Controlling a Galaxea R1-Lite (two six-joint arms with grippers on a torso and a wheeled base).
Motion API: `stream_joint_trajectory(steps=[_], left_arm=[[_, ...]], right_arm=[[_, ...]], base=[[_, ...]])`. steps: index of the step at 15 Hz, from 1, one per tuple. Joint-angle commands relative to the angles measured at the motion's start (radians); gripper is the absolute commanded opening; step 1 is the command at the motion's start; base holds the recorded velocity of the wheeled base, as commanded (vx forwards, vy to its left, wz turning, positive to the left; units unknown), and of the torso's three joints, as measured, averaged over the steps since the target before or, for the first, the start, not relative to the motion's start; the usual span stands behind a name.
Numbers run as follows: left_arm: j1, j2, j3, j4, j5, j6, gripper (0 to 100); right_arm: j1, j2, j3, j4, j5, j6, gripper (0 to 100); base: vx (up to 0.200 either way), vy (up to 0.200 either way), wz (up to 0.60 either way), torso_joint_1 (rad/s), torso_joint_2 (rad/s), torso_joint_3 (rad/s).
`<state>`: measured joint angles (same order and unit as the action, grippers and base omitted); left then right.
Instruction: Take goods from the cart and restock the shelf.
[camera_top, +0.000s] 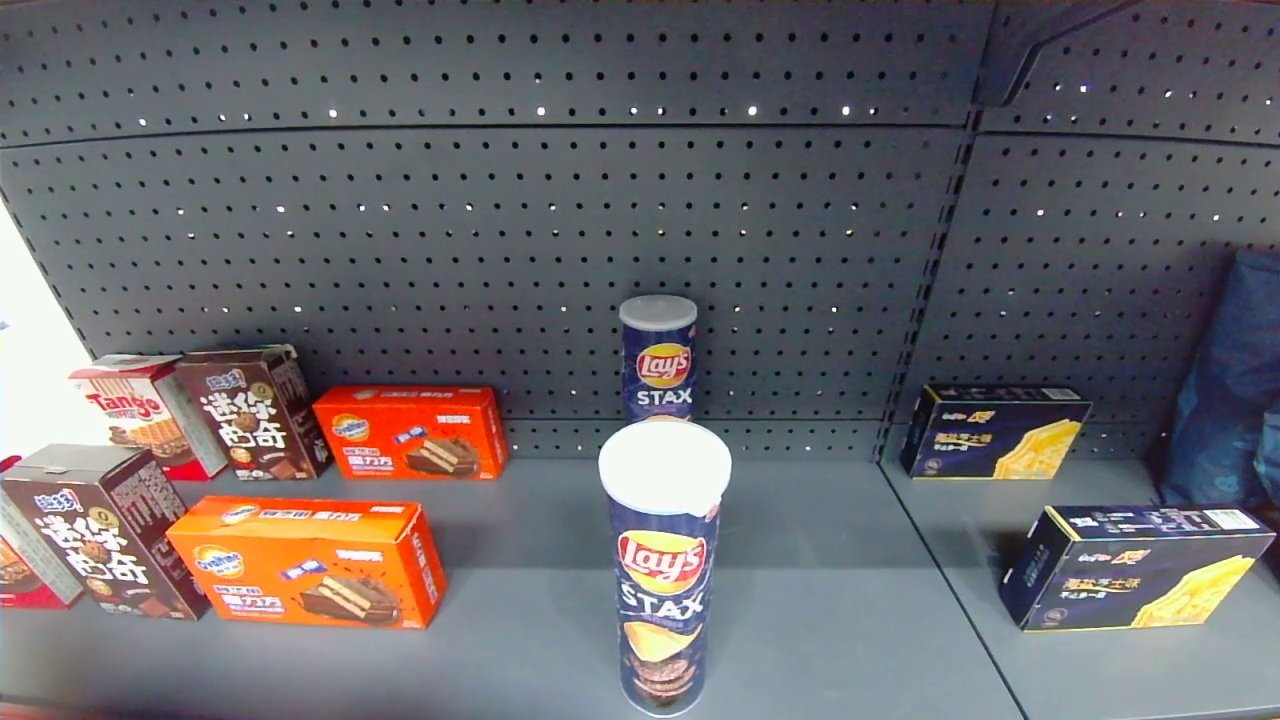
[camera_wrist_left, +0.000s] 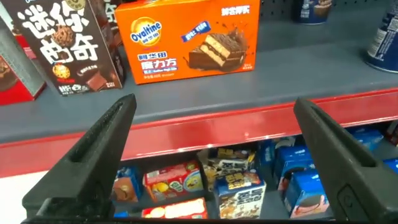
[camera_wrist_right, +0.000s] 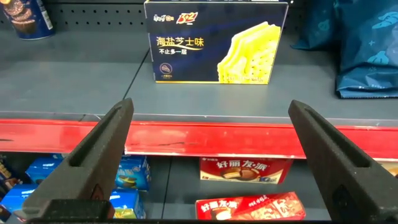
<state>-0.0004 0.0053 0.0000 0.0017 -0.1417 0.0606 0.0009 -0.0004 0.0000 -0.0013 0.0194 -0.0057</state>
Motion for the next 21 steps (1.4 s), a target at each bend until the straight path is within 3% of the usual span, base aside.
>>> stream_joint_trajectory(steps=[1,3,5,8,21], left_arm=[[0.0,-0.005,0.0,0.0,-0.001,0.002,100],[0.0,-0.005,0.0,-0.002,0.139,0.027,100],[0.0,-0.005,0.0,0.0,0.116,0.016,100],[-0.001,-0.005,0.0,0.0,-0.013,0.011,100],[-0.001,-0.005,0.0,0.0,0.007,0.01,100]], right_arm=[[0.001,0.0,0.0,0.0,0.001,0.0,100],[0.002,0.0,0.0,0.0,0.001,0.0,100],[0.001,0.0,0.0,0.0,0.001,0.0,100],[0.002,0.0,0.0,0.0,0.001,0.0,100],[0.001,0.0,0.0,0.0,0.008,0.0,100]], base=[[0.0,0.0,0.0,0.0,0.0,0.0],[0.0,0.0,0.0,0.0,0.0,0.0],[0.0,0.0,0.0,0.0,0.0,0.0],[0.0,0.0,0.0,0.0,0.0,0.0],[0.0,0.0,0.0,0.0,0.0,0.0]])
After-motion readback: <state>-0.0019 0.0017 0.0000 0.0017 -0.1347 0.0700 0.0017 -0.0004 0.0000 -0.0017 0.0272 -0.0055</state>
